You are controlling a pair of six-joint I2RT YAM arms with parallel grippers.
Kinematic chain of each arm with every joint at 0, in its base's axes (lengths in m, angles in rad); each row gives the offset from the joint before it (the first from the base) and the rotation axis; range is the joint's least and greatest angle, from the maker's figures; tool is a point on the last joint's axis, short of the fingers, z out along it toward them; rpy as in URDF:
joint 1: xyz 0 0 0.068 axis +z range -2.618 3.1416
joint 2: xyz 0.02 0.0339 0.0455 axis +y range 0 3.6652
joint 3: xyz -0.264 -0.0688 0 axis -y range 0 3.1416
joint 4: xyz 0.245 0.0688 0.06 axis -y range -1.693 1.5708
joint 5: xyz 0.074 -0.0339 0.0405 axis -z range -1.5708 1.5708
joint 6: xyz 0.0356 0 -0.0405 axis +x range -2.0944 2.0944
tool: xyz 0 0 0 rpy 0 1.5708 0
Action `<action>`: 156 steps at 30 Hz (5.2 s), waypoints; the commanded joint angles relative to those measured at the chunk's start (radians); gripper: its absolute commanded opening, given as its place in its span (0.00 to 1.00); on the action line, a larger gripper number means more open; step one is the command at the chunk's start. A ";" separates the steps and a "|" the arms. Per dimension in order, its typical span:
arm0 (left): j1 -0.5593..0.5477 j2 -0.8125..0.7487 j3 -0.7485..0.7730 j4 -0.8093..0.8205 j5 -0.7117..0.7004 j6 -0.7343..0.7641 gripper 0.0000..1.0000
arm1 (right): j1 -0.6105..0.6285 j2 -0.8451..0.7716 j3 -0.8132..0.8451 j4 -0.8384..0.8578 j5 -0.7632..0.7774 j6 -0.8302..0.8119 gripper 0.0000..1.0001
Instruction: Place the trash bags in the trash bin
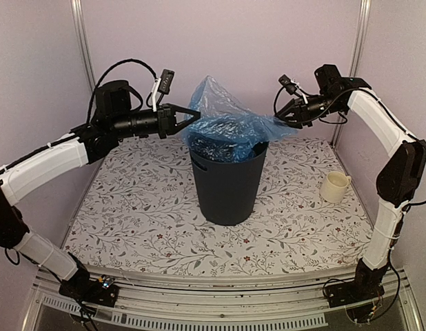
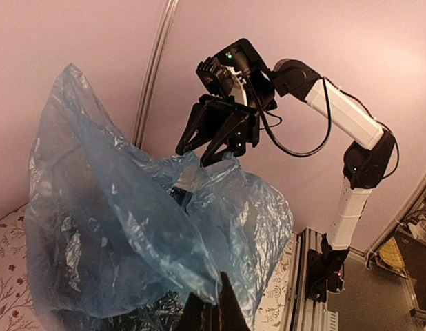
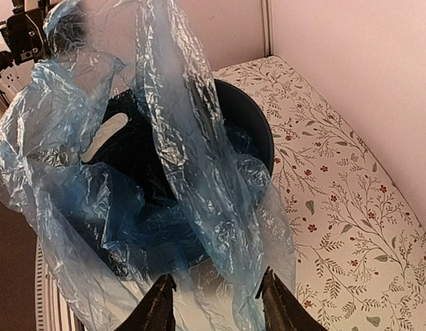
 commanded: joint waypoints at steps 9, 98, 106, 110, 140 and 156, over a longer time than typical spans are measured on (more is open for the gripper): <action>0.038 -0.081 -0.061 -0.041 -0.040 0.036 0.00 | 0.045 -0.045 0.046 0.059 0.030 0.076 0.16; 0.145 0.128 0.010 -0.133 0.095 0.023 0.00 | 0.073 0.050 0.066 0.227 0.045 0.315 0.02; 0.210 0.221 0.025 -0.158 0.133 0.004 0.00 | 0.073 0.137 0.129 0.288 0.121 0.374 0.02; 0.230 0.265 0.038 -0.129 0.159 -0.020 0.00 | 0.071 0.185 0.147 0.303 0.171 0.411 0.02; 0.265 0.152 -0.039 -0.214 0.263 -0.033 0.26 | 0.067 0.068 -0.077 0.241 0.002 0.384 0.12; 0.331 0.324 0.098 0.116 0.350 -0.321 0.54 | 0.059 0.064 -0.075 0.248 0.014 0.388 0.35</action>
